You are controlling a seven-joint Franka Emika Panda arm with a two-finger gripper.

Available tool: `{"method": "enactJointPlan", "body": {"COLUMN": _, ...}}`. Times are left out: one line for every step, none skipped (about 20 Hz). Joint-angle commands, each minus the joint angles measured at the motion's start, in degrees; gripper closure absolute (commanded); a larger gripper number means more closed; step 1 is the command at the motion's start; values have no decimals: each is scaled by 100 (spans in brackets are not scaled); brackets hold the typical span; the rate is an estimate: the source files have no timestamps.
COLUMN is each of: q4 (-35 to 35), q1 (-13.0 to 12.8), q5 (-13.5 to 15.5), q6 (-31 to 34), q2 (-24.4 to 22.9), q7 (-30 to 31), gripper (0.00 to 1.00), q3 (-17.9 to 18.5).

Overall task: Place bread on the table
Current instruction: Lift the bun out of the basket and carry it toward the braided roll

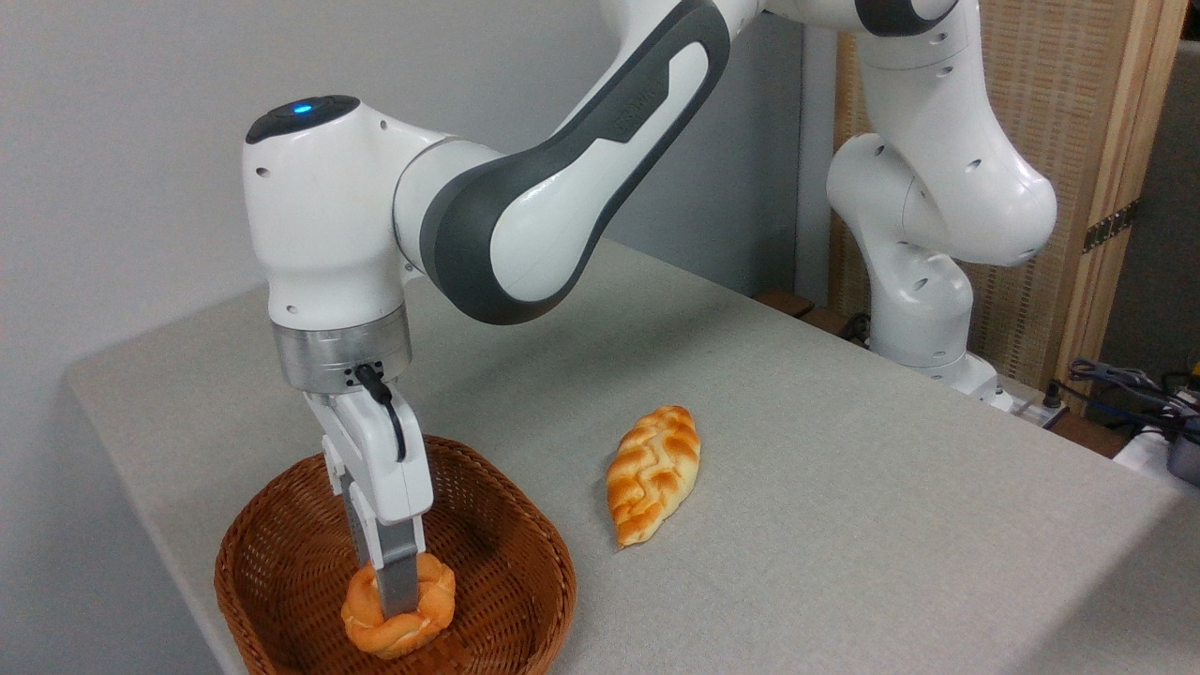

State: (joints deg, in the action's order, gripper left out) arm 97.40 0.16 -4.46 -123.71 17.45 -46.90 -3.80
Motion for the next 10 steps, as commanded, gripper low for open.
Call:
{"method": "enactJointPlan", "body": {"q4": 25, "q1": 11, "q5": 41, "q6": 22, "q2": -110, "q7": -38, "gripper": 77, "q3": 2}}
{"method": "enactJointPlan", "body": {"q4": 7, "q1": 28, "q5": 216, "q6": 118, "q2": -197, "q7": -38, "gripper": 77, "q3": 20}}
{"method": "enactJointPlan", "body": {"q4": -19, "q1": 37, "q5": 391, "q6": 302, "q2": -337, "q7": -38, "gripper": 77, "q3": 63}}
{"method": "enactJointPlan", "body": {"q4": -11, "q1": 46, "q5": 393, "q6": 469, "q2": -478, "q7": -30, "gripper": 77, "q3": 72}}
{"method": "enactJointPlan", "body": {"q4": -2, "q1": 55, "q5": 367, "q6": 697, "q2": -671, "q7": -21, "gripper": 77, "q3": 81}}
{"method": "enactJointPlan", "body": {"q4": -2, "q1": 72, "q5": 358, "q6": 969, "q2": -846, "q7": -21, "gripper": 77, "q3": 99}}
{"method": "enactJointPlan", "body": {"q4": -2, "q1": 72, "q5": 349, "q6": 1180, "q2": -1005, "q7": -38, "gripper": 76, "q3": 177}}
{"method": "enactJointPlan", "body": {"q4": 16, "q1": 72, "q5": 358, "q6": 1304, "q2": -1163, "q7": -73, "gripper": 76, "q3": 274}}
{"method": "enactJointPlan", "body": {"q4": 42, "q1": 72, "q5": 349, "q6": 1427, "q2": -1304, "q7": -126, "gripper": 76, "q3": 327}}
{"method": "enactJointPlan", "body": {"q4": 103, "q1": 72, "q5": 314, "q6": 1646, "q2": -1444, "q7": -170, "gripper": 75, "q3": 345}}
